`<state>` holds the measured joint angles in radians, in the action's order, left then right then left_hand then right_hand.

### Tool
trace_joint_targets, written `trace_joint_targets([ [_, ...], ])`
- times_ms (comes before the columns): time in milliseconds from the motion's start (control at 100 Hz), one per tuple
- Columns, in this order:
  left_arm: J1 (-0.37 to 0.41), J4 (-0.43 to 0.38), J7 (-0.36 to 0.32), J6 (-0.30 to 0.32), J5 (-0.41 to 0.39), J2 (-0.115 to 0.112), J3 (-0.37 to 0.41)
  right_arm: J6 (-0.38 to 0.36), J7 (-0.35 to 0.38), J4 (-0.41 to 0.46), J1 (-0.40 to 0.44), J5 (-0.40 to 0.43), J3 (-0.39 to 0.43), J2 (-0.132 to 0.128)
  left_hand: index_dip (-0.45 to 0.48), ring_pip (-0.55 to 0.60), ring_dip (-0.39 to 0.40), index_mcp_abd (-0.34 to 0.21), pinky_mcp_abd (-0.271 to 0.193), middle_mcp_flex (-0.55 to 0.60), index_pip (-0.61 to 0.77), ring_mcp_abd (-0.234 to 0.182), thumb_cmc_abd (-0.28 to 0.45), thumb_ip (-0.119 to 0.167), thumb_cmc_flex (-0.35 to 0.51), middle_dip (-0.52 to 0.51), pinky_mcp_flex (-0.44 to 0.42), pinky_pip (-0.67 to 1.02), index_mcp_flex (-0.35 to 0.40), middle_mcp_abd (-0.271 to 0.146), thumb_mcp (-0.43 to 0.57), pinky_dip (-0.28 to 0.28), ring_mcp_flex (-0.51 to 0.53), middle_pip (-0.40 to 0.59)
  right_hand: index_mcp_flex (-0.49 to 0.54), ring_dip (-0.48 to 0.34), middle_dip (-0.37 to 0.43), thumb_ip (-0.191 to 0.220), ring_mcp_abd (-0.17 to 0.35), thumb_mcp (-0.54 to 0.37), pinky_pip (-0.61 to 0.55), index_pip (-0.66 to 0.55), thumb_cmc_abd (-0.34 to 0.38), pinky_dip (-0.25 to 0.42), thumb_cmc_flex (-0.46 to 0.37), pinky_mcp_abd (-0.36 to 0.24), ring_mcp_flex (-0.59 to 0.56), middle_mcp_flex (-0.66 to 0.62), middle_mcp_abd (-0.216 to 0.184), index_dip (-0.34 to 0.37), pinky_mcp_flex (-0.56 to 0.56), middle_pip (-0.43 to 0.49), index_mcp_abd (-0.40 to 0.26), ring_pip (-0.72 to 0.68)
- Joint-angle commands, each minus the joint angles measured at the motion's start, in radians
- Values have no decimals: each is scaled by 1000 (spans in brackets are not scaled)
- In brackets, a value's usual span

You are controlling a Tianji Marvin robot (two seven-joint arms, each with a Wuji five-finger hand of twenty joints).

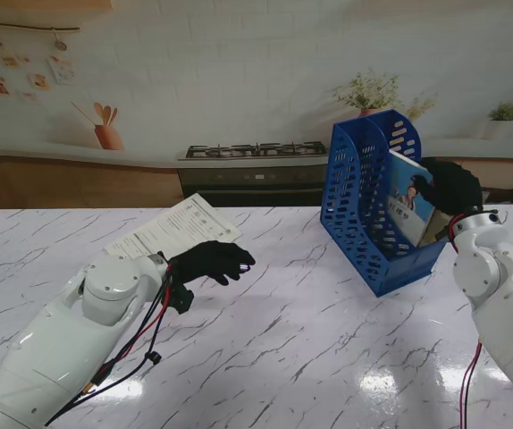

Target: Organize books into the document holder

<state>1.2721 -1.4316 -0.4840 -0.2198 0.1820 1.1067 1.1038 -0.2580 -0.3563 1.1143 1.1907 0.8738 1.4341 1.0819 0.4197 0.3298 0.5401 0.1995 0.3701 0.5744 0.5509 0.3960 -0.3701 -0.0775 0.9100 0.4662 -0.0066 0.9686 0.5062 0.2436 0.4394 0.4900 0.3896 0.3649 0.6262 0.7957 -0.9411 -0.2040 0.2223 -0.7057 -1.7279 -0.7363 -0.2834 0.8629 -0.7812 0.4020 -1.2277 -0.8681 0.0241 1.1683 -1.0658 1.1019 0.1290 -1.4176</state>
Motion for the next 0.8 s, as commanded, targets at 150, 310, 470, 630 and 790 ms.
trace_joint_targets([
  [150,6,-5,-10,19,0,2,2,30,9,31,43,3,-10,11,17,22,14,-28,-16,22,11,-18,6,30,3,12,-9,-16,14,-29,11,-6,23,21,54,-23,120,41,12,-206,-117,-296,74,-5,-183,-299,96,13,-90,-107,64,-151,-385,110],
  [310,7,-5,-11,18,0,2,3,49,16,44,51,10,-11,9,17,23,15,-27,-16,23,12,-17,7,30,4,12,-8,-14,15,-29,11,-5,24,22,32,-73,174,10,-47,-254,-58,-191,-33,-14,-122,-242,181,25,-73,-235,169,-267,-363,264],
  [470,7,-7,-11,19,1,2,4,73,32,68,71,22,-1,7,15,22,14,-27,-16,20,10,-19,7,31,4,12,-9,-15,13,-30,11,-6,23,21,-10,-127,192,7,-97,-268,37,-158,-97,-6,-49,-171,245,39,-57,-325,268,-369,-355,429],
  [630,6,-5,-13,24,1,1,5,78,46,82,83,21,8,6,12,19,13,-33,-20,18,7,-19,6,30,4,9,-11,-19,13,-40,11,-8,20,17,-84,-213,236,-3,-148,-187,194,-135,-108,-23,-16,-84,316,94,-44,-438,407,-459,-326,637],
  [790,7,-5,-16,23,2,1,5,98,62,104,94,22,14,6,9,15,11,-35,-23,10,1,-22,5,30,3,3,-15,-23,13,-40,10,-10,15,7,-122,-268,361,-2,-180,-65,291,-104,-126,-41,85,-34,366,162,-43,-524,485,-483,-282,798],
])
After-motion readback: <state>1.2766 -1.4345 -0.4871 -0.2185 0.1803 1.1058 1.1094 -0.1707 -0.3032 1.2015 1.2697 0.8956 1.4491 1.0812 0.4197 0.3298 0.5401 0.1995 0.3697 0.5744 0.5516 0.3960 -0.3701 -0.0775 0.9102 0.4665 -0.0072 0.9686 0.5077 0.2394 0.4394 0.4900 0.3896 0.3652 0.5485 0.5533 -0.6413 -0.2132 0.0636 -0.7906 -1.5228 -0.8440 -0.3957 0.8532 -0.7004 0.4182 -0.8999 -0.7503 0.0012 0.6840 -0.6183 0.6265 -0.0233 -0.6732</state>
